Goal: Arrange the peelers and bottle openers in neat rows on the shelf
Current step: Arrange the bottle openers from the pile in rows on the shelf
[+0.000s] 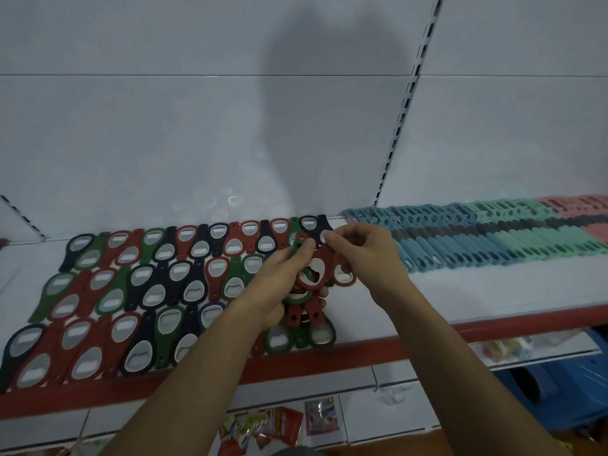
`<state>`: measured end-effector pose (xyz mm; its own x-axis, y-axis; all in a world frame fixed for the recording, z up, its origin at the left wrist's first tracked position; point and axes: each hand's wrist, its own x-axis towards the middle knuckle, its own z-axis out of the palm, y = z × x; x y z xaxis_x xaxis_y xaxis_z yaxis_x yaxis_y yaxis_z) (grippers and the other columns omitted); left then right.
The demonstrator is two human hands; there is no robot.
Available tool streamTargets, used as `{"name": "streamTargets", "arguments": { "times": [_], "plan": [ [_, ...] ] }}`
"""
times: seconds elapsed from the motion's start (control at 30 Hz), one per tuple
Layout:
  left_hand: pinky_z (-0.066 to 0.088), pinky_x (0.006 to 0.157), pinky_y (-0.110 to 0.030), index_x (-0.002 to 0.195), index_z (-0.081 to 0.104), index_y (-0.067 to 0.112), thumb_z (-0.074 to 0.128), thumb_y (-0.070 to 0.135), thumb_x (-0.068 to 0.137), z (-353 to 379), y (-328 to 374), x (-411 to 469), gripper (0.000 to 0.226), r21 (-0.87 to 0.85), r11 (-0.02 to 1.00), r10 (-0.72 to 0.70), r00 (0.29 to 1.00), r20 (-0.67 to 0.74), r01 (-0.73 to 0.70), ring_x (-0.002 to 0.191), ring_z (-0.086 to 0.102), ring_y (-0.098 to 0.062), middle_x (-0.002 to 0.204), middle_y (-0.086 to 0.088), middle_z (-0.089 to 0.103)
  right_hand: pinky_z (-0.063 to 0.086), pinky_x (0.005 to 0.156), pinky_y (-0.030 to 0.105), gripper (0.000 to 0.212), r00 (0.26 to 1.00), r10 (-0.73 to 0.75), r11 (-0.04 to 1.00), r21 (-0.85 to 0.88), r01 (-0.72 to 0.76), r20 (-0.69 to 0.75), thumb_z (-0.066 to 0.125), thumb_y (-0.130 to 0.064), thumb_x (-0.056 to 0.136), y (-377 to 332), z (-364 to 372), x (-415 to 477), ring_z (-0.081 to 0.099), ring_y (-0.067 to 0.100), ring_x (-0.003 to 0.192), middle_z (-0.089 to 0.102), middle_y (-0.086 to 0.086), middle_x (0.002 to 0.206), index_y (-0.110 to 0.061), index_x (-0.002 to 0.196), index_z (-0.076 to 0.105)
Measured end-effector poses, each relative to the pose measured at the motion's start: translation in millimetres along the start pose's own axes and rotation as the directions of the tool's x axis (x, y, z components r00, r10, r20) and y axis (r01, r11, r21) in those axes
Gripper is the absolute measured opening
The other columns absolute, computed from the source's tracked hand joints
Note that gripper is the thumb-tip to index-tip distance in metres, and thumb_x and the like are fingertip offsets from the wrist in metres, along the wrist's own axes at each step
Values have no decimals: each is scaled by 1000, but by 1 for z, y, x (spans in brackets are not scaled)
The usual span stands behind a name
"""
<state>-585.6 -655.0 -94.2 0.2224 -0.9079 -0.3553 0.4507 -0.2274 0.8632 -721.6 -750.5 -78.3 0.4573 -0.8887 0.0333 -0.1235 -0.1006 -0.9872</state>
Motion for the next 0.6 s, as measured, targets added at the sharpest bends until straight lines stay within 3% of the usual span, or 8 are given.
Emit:
{"name": "streamTargets", "arguments": {
  "times": [0.07,0.17,0.23,0.33,0.5,0.6],
  "plan": [
    [60,60,-34,109,72,14,64,52,92,1,-2,2,42,121,991,62,997,-54,-55,64,72,-19,87,-11,78,49,51,24,17,997,44,997,59,-48,68,68,-21,97,6,-1,1,61,14,54,70,7,71,-5,93,68],
    [56,70,-25,106,69,28,54,61,96,-2,0,-1,38,346,931,162,980,-119,-112,68,70,0,86,13,78,52,54,26,13,998,54,983,176,-60,40,62,-21,100,17,-9,-4,65,20,59,71,8,72,-8,97,61],
    [53,65,-22,96,65,28,55,55,98,-9,4,-3,29,443,878,262,957,-124,-183,62,68,-3,76,11,73,56,60,29,9,1000,1,976,219,-5,16,61,-16,100,23,-21,-9,68,23,64,73,9,76,-9,98,58],
    [55,74,-37,98,65,25,56,28,105,-21,10,-5,12,560,782,359,932,-47,-273,61,64,-20,70,-2,65,60,72,30,9,979,-180,983,66,174,95,72,-7,92,34,-37,-21,72,24,79,74,8,86,-10,93,64],
    [53,65,-25,96,69,38,59,16,102,-26,15,-13,25,693,649,367,927,79,-316,66,61,-12,72,-5,61,58,80,25,16,918,-327,897,-230,376,226,82,-18,83,55,-48,-58,71,15,87,74,-8,93,-27,93,73],
    [54,72,-30,90,66,34,62,16,99,-21,14,-14,21,866,379,370,911,181,-325,75,64,-4,83,9,67,56,76,21,14,892,-358,812,-379,443,277,82,-27,83,64,-48,-67,69,8,83,69,-14,94,-27,95,75]
  ]
}}
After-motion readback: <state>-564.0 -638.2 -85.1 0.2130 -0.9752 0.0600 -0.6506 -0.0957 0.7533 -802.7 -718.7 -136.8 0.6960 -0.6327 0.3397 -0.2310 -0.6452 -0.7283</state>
